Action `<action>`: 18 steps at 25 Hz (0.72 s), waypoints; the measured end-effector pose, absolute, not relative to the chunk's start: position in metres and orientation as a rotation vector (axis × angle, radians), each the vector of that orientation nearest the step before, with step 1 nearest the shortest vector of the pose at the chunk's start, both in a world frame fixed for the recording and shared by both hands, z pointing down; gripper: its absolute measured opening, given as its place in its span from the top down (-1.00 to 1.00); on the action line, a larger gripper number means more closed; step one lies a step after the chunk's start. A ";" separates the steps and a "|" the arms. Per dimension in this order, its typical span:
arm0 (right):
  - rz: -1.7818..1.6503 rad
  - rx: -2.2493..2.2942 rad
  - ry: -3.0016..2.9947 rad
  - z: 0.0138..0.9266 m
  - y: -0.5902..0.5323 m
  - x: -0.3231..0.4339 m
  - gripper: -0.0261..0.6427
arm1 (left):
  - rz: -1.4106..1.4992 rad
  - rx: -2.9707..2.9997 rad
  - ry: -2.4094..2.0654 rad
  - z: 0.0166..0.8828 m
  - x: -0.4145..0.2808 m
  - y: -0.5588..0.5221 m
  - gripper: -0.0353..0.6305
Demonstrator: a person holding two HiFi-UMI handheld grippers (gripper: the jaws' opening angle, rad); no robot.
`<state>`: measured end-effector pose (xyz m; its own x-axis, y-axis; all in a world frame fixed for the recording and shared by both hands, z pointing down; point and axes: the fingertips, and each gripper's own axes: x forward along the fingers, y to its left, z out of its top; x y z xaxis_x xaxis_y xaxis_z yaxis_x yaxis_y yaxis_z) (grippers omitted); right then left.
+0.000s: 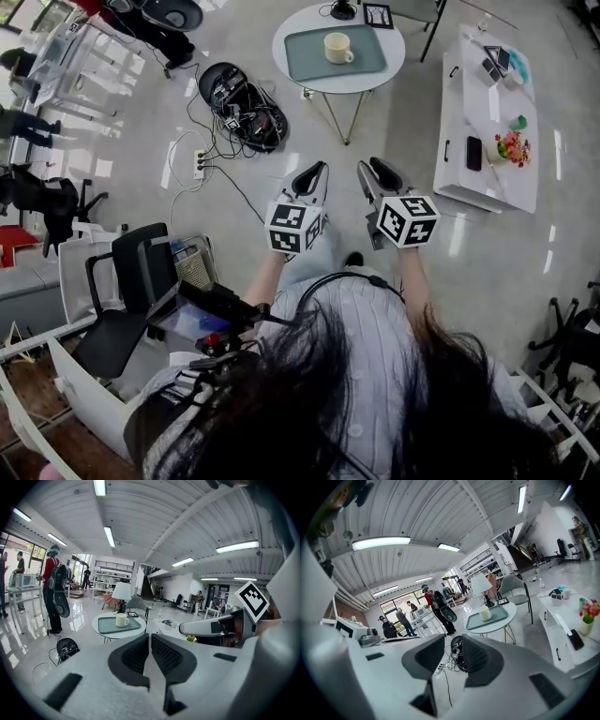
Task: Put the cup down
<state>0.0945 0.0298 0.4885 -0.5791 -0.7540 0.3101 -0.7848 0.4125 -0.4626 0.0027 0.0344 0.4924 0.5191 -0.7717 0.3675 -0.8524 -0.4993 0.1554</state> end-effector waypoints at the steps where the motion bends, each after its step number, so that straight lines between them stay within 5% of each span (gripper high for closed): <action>1: 0.891 1.405 -2.600 0.488 0.037 0.096 0.53 | 0.359 2.444 -1.361 0.493 0.005 0.042 0.84; 18: 0.835 1.277 -2.664 0.488 0.138 0.089 0.66 | 0.347 2.413 -1.457 0.496 0.007 0.155 0.84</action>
